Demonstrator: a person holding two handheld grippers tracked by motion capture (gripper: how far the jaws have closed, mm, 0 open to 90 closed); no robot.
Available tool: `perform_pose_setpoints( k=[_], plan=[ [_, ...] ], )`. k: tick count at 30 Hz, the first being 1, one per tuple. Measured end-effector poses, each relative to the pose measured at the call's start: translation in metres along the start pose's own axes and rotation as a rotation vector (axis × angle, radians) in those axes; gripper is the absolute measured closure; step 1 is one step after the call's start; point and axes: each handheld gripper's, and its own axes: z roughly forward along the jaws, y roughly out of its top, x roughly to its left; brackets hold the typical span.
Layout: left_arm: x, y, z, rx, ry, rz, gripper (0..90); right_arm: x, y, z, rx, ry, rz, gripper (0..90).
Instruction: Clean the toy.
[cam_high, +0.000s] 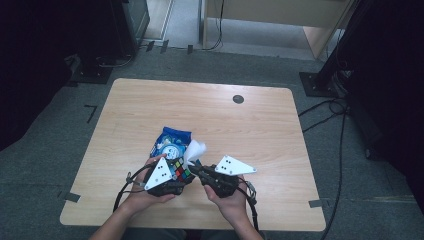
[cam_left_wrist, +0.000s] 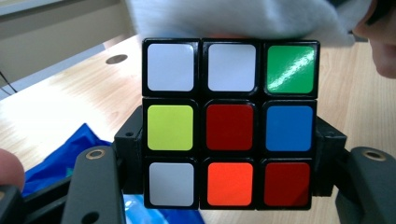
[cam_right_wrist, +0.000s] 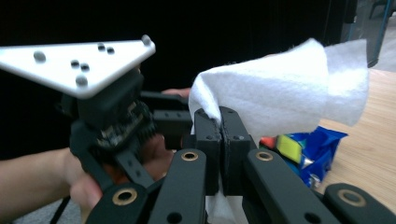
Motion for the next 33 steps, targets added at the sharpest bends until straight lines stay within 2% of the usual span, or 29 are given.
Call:
perform_pose_setpoints(
  k=[3, 5, 9, 11, 13, 14, 16, 18, 22, 23, 24, 25, 26, 27, 28, 29, 30, 31, 33],
  plan=[
    [0.004, 0.002, -0.006, -0.021, -0.002, -0.008, 33.9, -0.009, -0.004, -0.004, 0.002, -0.030, 0.029, 88.9],
    [0.007, 0.004, -0.009, -0.039, -0.009, -0.019, 34.0, -0.020, -0.010, -0.007, 0.011, -0.081, 0.060, 88.8],
    [0.005, 0.004, -0.007, -0.038, -0.015, -0.016, 34.0, -0.025, -0.012, -0.006, 0.000, -0.107, 0.093, 88.3],
    [-0.003, 0.004, -0.002, -0.013, -0.012, 0.018, 33.9, -0.021, -0.011, -0.003, -0.008, -0.112, 0.081, 88.1],
    [-0.005, 0.004, 0.000, -0.003, -0.012, 0.028, 33.9, -0.019, -0.011, -0.002, -0.014, -0.110, 0.077, 87.8],
    [-0.007, 0.004, 0.002, 0.002, -0.011, 0.024, 34.0, -0.013, -0.008, -0.001, -0.024, -0.095, 0.072, 87.7],
    [-0.006, 0.004, 0.003, 0.012, -0.005, 0.017, 33.9, -0.010, -0.007, -0.001, -0.022, -0.088, 0.067, 87.6],
    [0.001, 0.005, -0.002, 0.011, 0.025, 0.003, 33.9, -0.001, -0.003, -0.002, -0.028, -0.059, 0.037, 87.9],
    [0.008, 0.008, -0.010, -0.014, 0.039, -0.011, 33.9, 0.001, -0.001, -0.004, -0.017, -0.070, 0.006, 88.0],
    [0.009, 0.009, -0.012, -0.024, 0.042, -0.015, 33.9, -0.001, -0.001, -0.004, -0.003, -0.099, 0.009, 88.1],
    [0.011, 0.010, -0.014, -0.031, 0.045, -0.018, 34.0, -0.013, -0.005, -0.004, 0.038, -0.165, 0.035, 88.2],
    [0.012, 0.011, -0.015, -0.042, 0.046, -0.027, 34.0, -0.013, -0.005, -0.004, 0.038, -0.165, 0.035, 88.2],
    [0.013, 0.011, -0.017, -0.051, 0.045, -0.036, 33.9, -0.021, -0.008, -0.004, 0.068, -0.209, 0.040, 88.3],
    [0.015, 0.011, -0.017, -0.044, 0.057, -0.036, 33.9, -0.038, -0.017, -0.007, 0.095, -0.303, 0.066, 88.3],
    [0.016, 0.010, -0.016, -0.038, 0.063, -0.038, 33.9, -0.046, -0.020, -0.009, 0.104, -0.345, 0.083, 88.1],
    [0.016, 0.010, -0.016, -0.038, 0.063, -0.038, 33.9, -0.046, -0.020, -0.009, 0.104, -0.345, 0.083, 88.1],
    [0.016, 0.009, -0.016, -0.034, 0.066, -0.042, 33.9, -0.058, -0.024, -0.013, 0.124, -0.419, 0.114, 83.6],
    [0.016, 0.009, -0.015, -0.032, 0.070, -0.046, 33.9, -0.062, -0.024, -0.015, 0.123, -0.446, 0.121, 77.5],
    [0.017, 0.008, -0.013, -0.022, 0.078, -0.052, 33.9, -0.062, -0.022, -0.017, 0.115, -0.519, 0.113, 57.7]
  ],
)
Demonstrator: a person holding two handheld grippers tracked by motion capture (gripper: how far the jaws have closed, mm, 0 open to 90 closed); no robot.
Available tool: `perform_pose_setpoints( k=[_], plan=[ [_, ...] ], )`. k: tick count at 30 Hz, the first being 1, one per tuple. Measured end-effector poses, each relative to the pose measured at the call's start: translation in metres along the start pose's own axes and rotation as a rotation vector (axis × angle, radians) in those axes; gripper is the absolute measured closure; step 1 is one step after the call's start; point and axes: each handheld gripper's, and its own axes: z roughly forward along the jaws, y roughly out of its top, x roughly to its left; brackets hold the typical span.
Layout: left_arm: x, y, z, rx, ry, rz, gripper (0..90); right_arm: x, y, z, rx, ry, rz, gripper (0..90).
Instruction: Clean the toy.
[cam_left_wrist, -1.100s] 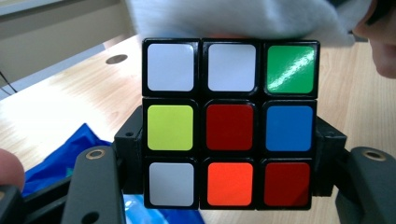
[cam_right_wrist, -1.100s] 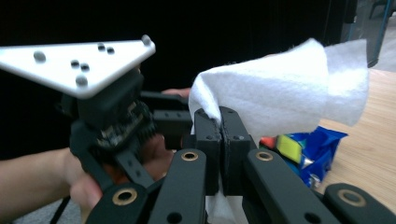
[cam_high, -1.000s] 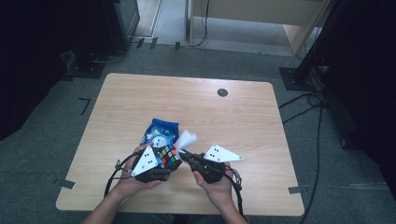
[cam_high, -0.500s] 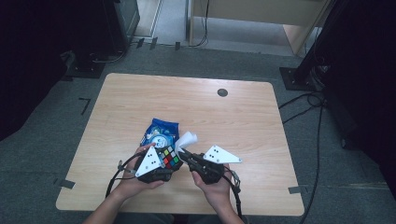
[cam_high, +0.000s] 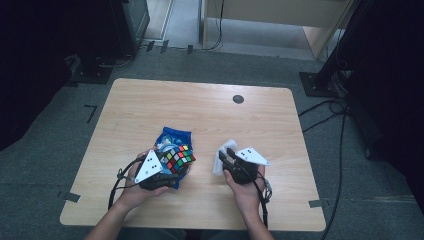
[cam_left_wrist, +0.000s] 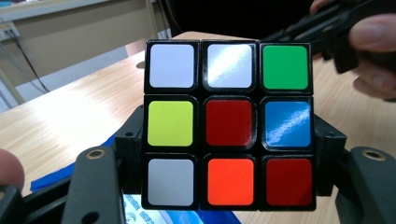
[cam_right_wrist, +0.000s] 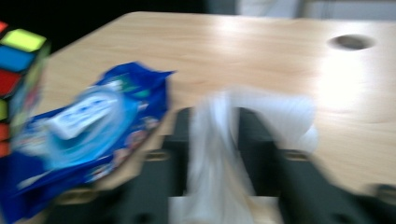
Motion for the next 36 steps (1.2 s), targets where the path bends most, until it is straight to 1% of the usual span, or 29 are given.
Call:
perform_pose_setpoints(
  k=[1, 2, 3, 4, 5, 6, 7, 8, 9, 10, 11, 12, 13, 14, 15, 16, 18, 19, 20, 23, 26, 27, 29, 30, 31, 32, 33, 35, 36],
  plan=[
    [0.000, 0.000, 0.001, 0.003, 0.002, -0.003, 33.9, 0.001, 0.002, -0.001, -0.013, -0.038, -0.016, 52.1],
    [0.000, 0.000, 0.002, 0.004, 0.005, -0.005, 33.9, 0.001, 0.002, -0.001, -0.013, -0.038, -0.016, 52.1],
    [0.000, -0.001, 0.002, 0.006, 0.006, -0.008, 33.9, 0.003, 0.004, -0.003, -0.022, -0.042, -0.017, 49.2],
    [-0.001, -0.001, 0.003, 0.006, 0.005, -0.007, 33.9, 0.008, 0.008, -0.008, -0.049, 0.003, 0.006, 45.1],
    [-0.001, -0.001, 0.003, 0.009, 0.006, -0.003, 33.9, 0.008, 0.008, -0.008, -0.049, 0.003, 0.006, 45.1],
    [-0.004, -0.001, 0.005, 0.011, 0.011, 0.001, 33.9, 0.016, 0.014, -0.014, -0.081, 0.114, 0.069, 42.4],
    [-0.004, -0.001, 0.005, 0.011, 0.011, 0.001, 33.9, 0.016, 0.014, -0.014, -0.081, 0.114, 0.069, 42.4],
    [-0.006, -0.001, 0.006, 0.013, 0.017, 0.009, 33.9, 0.027, 0.018, -0.018, -0.099, 0.216, 0.119, 38.6],
    [-0.008, -0.001, 0.007, 0.010, 0.017, 0.011, 33.9, 0.034, 0.020, -0.019, -0.097, 0.267, 0.135, 35.6],
    [-0.008, -0.001, 0.007, 0.010, 0.017, 0.011, 33.9, 0.034, 0.020, -0.019, -0.097, 0.267, 0.135, 35.6],
    [-0.010, -0.001, 0.007, 0.006, 0.019, 0.015, 33.9, 0.042, 0.021, -0.019, -0.084, 0.310, 0.145, 30.2],
    [-0.011, -0.001, 0.007, 0.004, 0.021, 0.018, 33.9, 0.056, 0.021, -0.016, -0.048, 0.337, 0.153, 21.9],
    [-0.013, 0.000, 0.008, 0.000, 0.024, 0.025, 33.9, 0.056, 0.021, -0.016, -0.048, 0.337, 0.153, 21.9],
    [-0.015, 0.000, 0.008, -0.005, 0.028, 0.031, 33.9, 0.065, 0.018, -0.011, -0.029, 0.348, 0.182, 19.9],
    [-0.018, 0.001, 0.008, -0.015, 0.033, 0.037, 33.9, 0.068, 0.016, -0.009, -0.010, 0.356, 0.192, 20.5],
    [-0.018, 0.001, 0.008, -0.015, 0.033, 0.037, 33.9, 0.068, 0.016, -0.009, -0.010, 0.356, 0.192, 20.5],
    [-0.021, 0.002, 0.008, -0.029, 0.033, 0.041, 33.9, 0.070, 0.013, -0.004, 0.019, 0.370, 0.220, 24.4],
    [-0.021, 0.002, 0.008, -0.030, 0.031, 0.044, 33.9, 0.069, 0.010, -0.001, 0.034, 0.396, 0.269, 31.1],
    [-0.023, 0.002, 0.009, -0.031, 0.026, 0.043, 33.9, 0.067, 0.009, 0.001, 0.038, 0.421, 0.295, 32.7],
    [-0.024, 0.001, 0.010, -0.026, 0.022, 0.042, 33.9, 0.063, 0.007, 0.003, 0.067, 0.449, 0.348, 34.2],
    [-0.023, -0.001, 0.013, -0.015, 0.004, 0.030, 33.8, 0.061, 0.006, 0.004, 0.079, 0.452, 0.364, 34.4],
    [-0.023, -0.001, 0.013, -0.011, 0.000, 0.032, 33.8, 0.060, 0.006, 0.004, 0.085, 0.448, 0.362, 34.4],
    [-0.023, -0.002, 0.013, -0.027, -0.010, 0.036, 32.9, 0.059, 0.007, 0.003, 0.090, 0.442, 0.346, 34.5],
    [-0.023, -0.003, 0.012, -0.032, -0.025, 0.041, 28.0, 0.056, 0.009, 0.001, 0.079, 0.418, 0.326, 34.5],
    [-0.022, -0.004, 0.011, -0.029, -0.047, 0.044, 25.4, 0.052, 0.012, -0.001, 0.068, 0.407, 0.324, 34.5],
    [-0.022, -0.005, 0.012, -0.017, -0.054, 0.056, 25.4, 0.052, 0.012, -0.001, 0.068, 0.407, 0.324, 34.5],
    [-0.021, -0.007, 0.012, 0.002, -0.051, 0.078, 24.6, 0.048, 0.014, -0.004, 0.059, 0.407, 0.332, 34.5],
    [-0.018, -0.011, 0.013, 0.022, -0.044, 0.090, 24.6, 0.035, 0.022, -0.011, 0.049, 0.426, 0.350, 34.5],
    [-0.015, -0.013, 0.013, 0.029, -0.037, 0.092, 24.6, 0.035, 0.022, -0.011, 0.049, 0.426, 0.350, 34.5]
  ],
)
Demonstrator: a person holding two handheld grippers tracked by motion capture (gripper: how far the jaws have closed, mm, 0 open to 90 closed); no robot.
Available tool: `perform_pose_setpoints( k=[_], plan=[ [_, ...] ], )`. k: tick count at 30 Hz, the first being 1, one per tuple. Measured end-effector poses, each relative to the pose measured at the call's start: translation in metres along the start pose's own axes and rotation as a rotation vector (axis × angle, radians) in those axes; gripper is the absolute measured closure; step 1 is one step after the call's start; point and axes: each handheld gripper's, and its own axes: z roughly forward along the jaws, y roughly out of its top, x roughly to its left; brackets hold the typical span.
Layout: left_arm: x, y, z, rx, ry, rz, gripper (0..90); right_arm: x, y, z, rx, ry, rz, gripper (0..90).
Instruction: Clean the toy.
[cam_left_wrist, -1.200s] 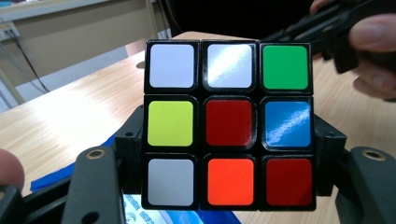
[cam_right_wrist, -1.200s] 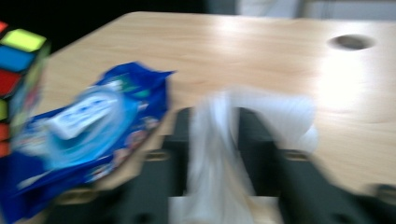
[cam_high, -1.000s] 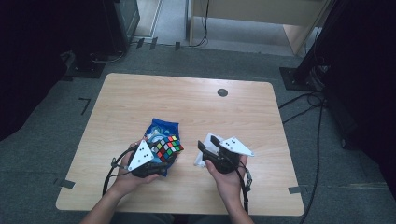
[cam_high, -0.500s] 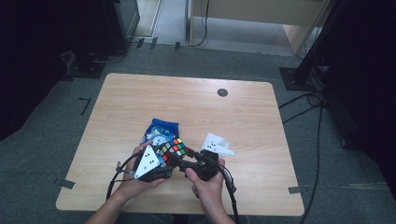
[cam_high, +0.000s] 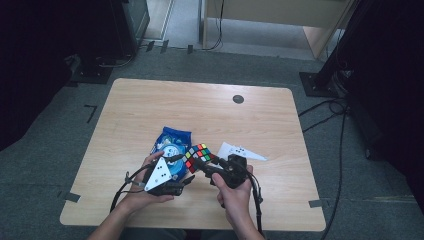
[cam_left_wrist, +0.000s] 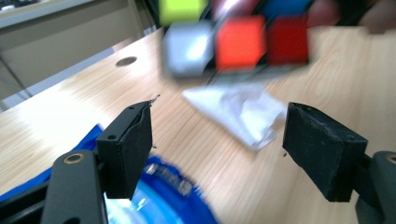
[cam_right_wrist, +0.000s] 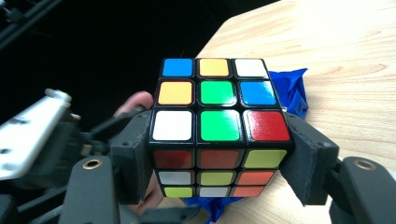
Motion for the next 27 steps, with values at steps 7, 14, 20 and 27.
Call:
perform_pose_setpoints(
  k=[7, 14, 20, 27],
  plan=[
    [-0.001, 0.000, -0.001, -0.006, 0.025, 0.039, 23.7, 0.005, -0.001, 0.007, 0.105, 0.011, -0.045, 34.4],
    [-0.011, 0.007, -0.002, -0.046, 0.042, 0.067, 19.4, 0.006, -0.003, 0.011, 0.143, -0.002, -0.036, 34.3],
    [-0.015, 0.007, 0.001, -0.028, 0.032, 0.098, 21.0, 0.009, -0.013, 0.022, 0.188, -0.028, -0.053, 34.5],
    [-0.018, 0.002, 0.005, 0.002, 0.042, 0.122, 33.7, 0.014, -0.012, 0.021, 0.167, -0.026, -0.098, 34.4]
  ],
)
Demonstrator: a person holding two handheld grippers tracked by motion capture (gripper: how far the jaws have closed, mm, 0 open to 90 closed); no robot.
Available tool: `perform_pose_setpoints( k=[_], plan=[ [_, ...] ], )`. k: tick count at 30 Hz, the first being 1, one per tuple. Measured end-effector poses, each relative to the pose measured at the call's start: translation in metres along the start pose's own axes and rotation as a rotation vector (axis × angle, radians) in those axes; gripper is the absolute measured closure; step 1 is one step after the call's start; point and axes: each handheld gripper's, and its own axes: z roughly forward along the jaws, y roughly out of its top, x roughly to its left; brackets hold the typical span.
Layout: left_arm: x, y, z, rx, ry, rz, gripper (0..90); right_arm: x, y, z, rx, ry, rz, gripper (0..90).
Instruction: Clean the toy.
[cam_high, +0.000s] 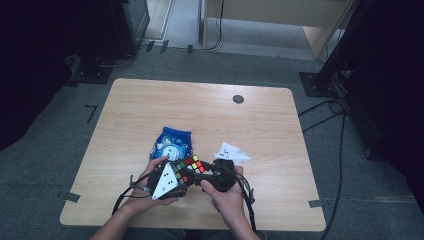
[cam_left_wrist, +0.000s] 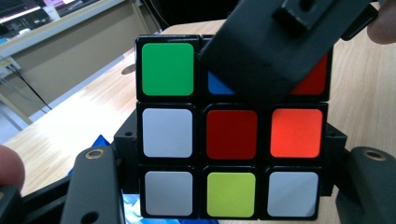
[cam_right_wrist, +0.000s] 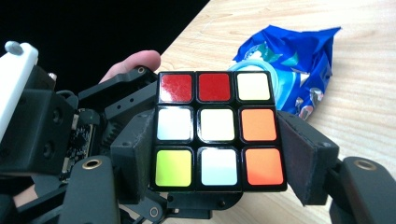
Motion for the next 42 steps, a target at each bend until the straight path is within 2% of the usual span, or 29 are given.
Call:
perform_pose_setpoints(
  k=[3, 6, 9, 10, 11, 12, 13, 14, 15, 16, 17, 18, 19, 20, 23, 25, 26, 28, 29, 30, 31, 32, 33, 35, 36, 37, 40, 42],
  plan=[
    [0.007, -0.002, 0.000, 0.024, 0.016, -0.028, 33.8, -0.004, 0.002, -0.001, 0.007, 0.025, -0.014, 34.1],
    [0.021, -0.008, -0.003, 0.045, 0.030, -0.094, 33.8, -0.014, 0.007, -0.009, -0.016, 0.060, 0.003, 34.5],
    [0.029, -0.011, -0.005, 0.048, 0.041, -0.135, 33.8, -0.028, 0.009, -0.016, -0.048, -0.019, -0.020, 34.5],
    [0.031, -0.011, -0.006, 0.049, 0.039, -0.145, 33.7, -0.034, 0.009, -0.016, -0.052, -0.066, -0.046, 34.6],
    [0.031, -0.011, -0.006, 0.047, 0.037, -0.148, 33.8, -0.047, 0.006, -0.013, -0.037, -0.181, -0.112, 34.5],
    [0.029, -0.011, -0.005, 0.047, 0.035, -0.142, 33.8, -0.055, 0.004, -0.011, -0.021, -0.243, -0.155, 35.4],
    [0.029, -0.011, -0.005, 0.047, 0.035, -0.142, 33.8, -0.055, 0.004, -0.011, -0.021, -0.243, -0.155, 35.4],
    [0.028, -0.011, -0.005, 0.049, 0.032, -0.137, 33.8, -0.062, 0.001, -0.008, 0.000, -0.284, -0.180, 36.0],
    [0.026, -0.010, -0.004, 0.046, 0.020, -0.137, 33.8, -0.076, -0.006, -0.002, 0.035, -0.343, -0.220, 35.9],
    [0.026, -0.010, -0.004, 0.046, 0.020, -0.137, 33.8, -0.076, -0.006, -0.002, 0.035, -0.343, -0.220, 35.9],
    [0.025, -0.009, -0.004, 0.044, 0.013, -0.141, 33.8, -0.082, -0.009, 0.000, 0.043, -0.369, -0.238, 36.0],
    [0.024, -0.007, -0.004, 0.034, 0.006, -0.145, 33.8, -0.091, -0.014, 0.006, 0.079, -0.414, -0.277, 33.6],
    [0.024, -0.007, -0.004, 0.034, 0.006, -0.145, 33.8, -0.096, -0.017, 0.009, 0.095, -0.430, -0.283, 32.2],
    [0.024, -0.007, -0.004, 0.032, 0.004, -0.147, 33.8, -0.100, -0.018, 0.012, 0.116, -0.438, -0.278, 31.7],
    [0.022, -0.007, -0.004, 0.036, 0.000, -0.140, 33.8, -0.104, -0.021, 0.015, 0.123, -0.449, -0.281, 32.4],
    [0.022, -0.007, -0.003, 0.039, -0.002, -0.140, 33.8, -0.104, -0.022, 0.015, 0.114, -0.478, -0.298, 38.5],
    [0.021, -0.007, -0.004, 0.039, -0.004, -0.139, 33.8, -0.103, -0.022, 0.015, 0.113, -0.486, -0.287, 42.5],
    [0.021, -0.006, -0.004, 0.035, -0.010, -0.141, 33.8, -0.103, -0.021, 0.012, 0.108, -0.512, -0.263, 59.2],
    [0.020, -0.006, -0.004, 0.033, -0.013, -0.142, 33.7, -0.106, -0.021, 0.008, 0.103, -0.509, -0.228, 79.6],
    [0.020, -0.005, -0.004, 0.030, -0.014, -0.142, 33.7, -0.106, -0.021, 0.008, 0.103, -0.509, -0.228, 79.6],
    [0.019, -0.005, -0.004, 0.030, -0.017, -0.139, 33.7, -0.113, -0.019, 0.002, 0.109, -0.403, -0.124, 87.7],
    [0.018, -0.005, -0.003, 0.032, -0.022, -0.137, 33.8, -0.117, -0.018, -0.001, 0.111, -0.352, -0.072, 88.3],
    [0.018, -0.005, -0.003, 0.032, -0.022, -0.137, 33.8, -0.117, -0.018, -0.003, 0.097, -0.320, -0.054, 88.5],
    [0.017, -0.005, -0.002, 0.035, -0.030, -0.133, 33.8, -0.104, -0.014, -0.009, 0.031, -0.220, -0.064, 88.6],
    [0.016, -0.005, -0.001, 0.035, -0.036, -0.129, 33.8, -0.104, -0.014, -0.009, 0.031, -0.220, -0.064, 88.6],
    [0.015, -0.005, 0.000, 0.036, -0.040, -0.129, 33.8, -0.081, -0.006, -0.015, -0.039, -0.143, -0.116, 88.6],
    [0.010, -0.004, 0.002, 0.038, -0.058, -0.117, 33.8, -0.049, 0.001, -0.015, -0.088, -0.082, -0.196, 88.5],
    [0.005, -0.002, 0.003, 0.038, -0.071, -0.104, 33.8, -0.035, 0.000, -0.012, -0.108, -0.060, -0.223, 88.5]
  ],
)
